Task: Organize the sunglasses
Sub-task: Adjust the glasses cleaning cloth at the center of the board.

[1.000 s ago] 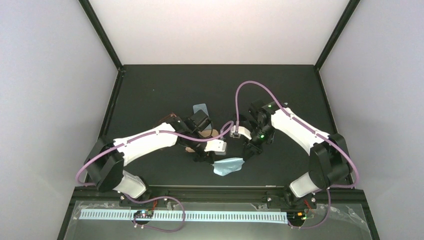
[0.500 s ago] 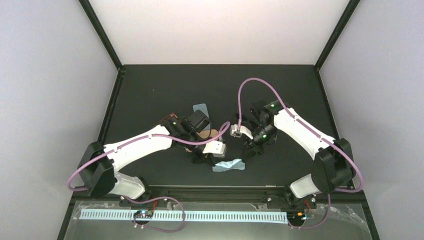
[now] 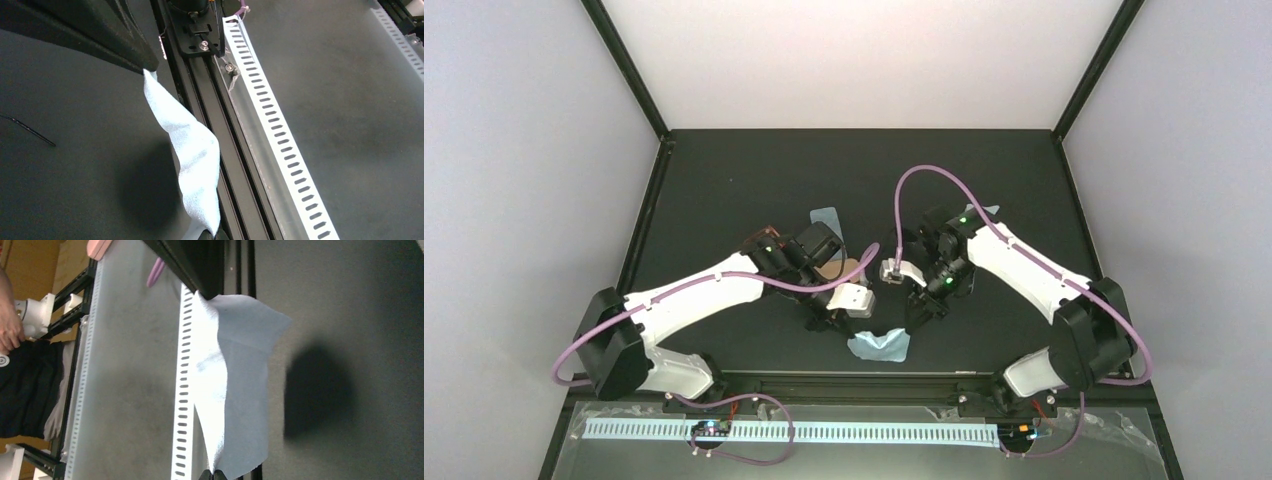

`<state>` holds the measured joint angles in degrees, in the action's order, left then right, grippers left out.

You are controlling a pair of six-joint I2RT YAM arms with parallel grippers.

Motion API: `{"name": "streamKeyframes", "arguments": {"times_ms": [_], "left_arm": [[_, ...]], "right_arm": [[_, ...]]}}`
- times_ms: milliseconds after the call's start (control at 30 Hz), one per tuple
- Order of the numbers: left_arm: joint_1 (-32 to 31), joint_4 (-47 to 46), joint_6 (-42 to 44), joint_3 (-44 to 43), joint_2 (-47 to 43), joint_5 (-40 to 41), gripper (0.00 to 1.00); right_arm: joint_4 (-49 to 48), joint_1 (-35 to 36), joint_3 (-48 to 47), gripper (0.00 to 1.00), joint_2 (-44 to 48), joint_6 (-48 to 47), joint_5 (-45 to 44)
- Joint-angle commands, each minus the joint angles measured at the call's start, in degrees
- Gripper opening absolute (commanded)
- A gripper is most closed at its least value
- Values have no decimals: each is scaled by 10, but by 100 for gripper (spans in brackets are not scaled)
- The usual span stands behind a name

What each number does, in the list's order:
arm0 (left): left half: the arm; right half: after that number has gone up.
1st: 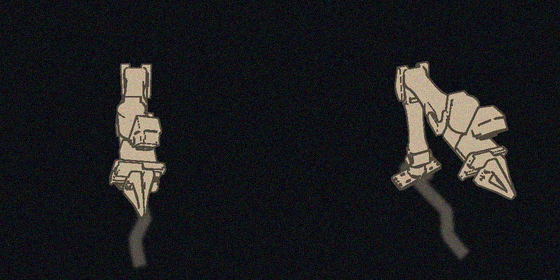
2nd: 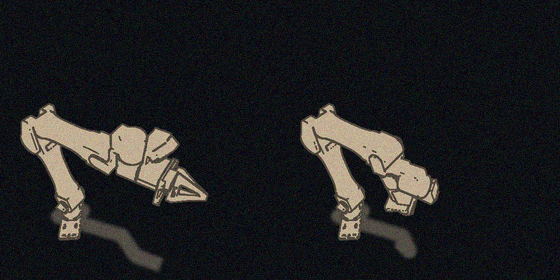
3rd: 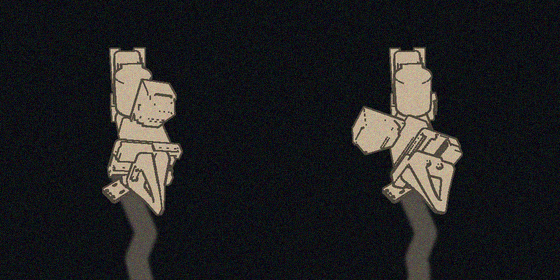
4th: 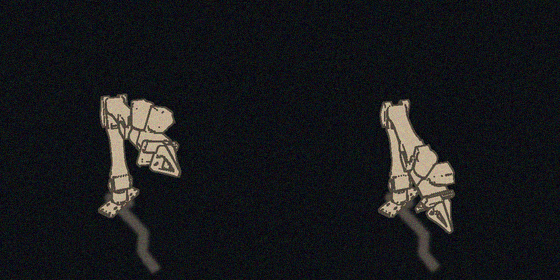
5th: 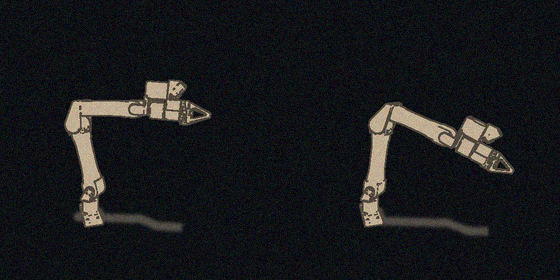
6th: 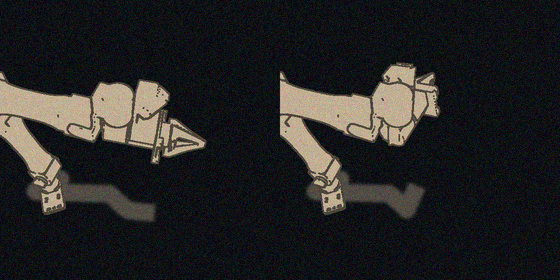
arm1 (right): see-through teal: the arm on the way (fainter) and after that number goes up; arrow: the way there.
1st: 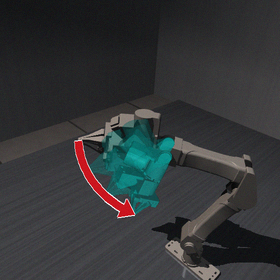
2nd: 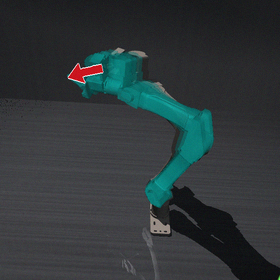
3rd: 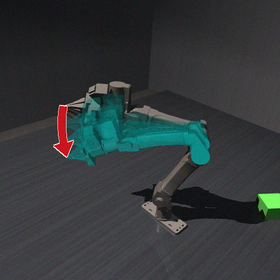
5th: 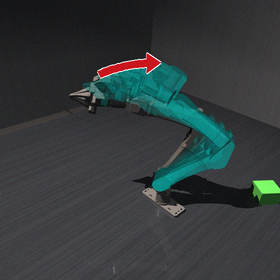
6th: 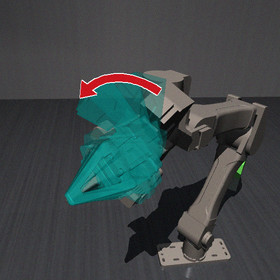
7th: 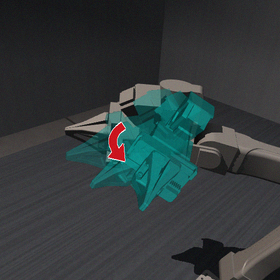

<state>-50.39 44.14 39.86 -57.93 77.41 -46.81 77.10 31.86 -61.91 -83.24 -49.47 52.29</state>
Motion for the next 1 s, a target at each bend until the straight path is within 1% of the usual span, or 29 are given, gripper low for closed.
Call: {"name": "streamKeyframes", "arguments": {"times_ms": [0, 167, 400, 567, 767, 967], "left_arm": [[1, -4, -11, 3, 23, -17, 1], [22, -16, -33, 3, 56, -6, 2], [56, -56, -56, -1, 93, 11, 1], [77, -86, -68, -1, 122, 30, 2], [91, -108, -74, 1, 140, 46, 2], [93, -129, -72, 14, 141, 85, 1]], "right_arm": [[-53, -3, 1, 1, -19, 53, -24], [-113, -14, 5, 1, -33, 97, -69], [-140, -28, -15, 1, -82, 118, -110], [-151, -51, -34, 1, -112, 127, -108], [-164, -52, -62, 1, -142, 134, -104], [-186, -53, -71, 1, -162, 144, -140]]}}
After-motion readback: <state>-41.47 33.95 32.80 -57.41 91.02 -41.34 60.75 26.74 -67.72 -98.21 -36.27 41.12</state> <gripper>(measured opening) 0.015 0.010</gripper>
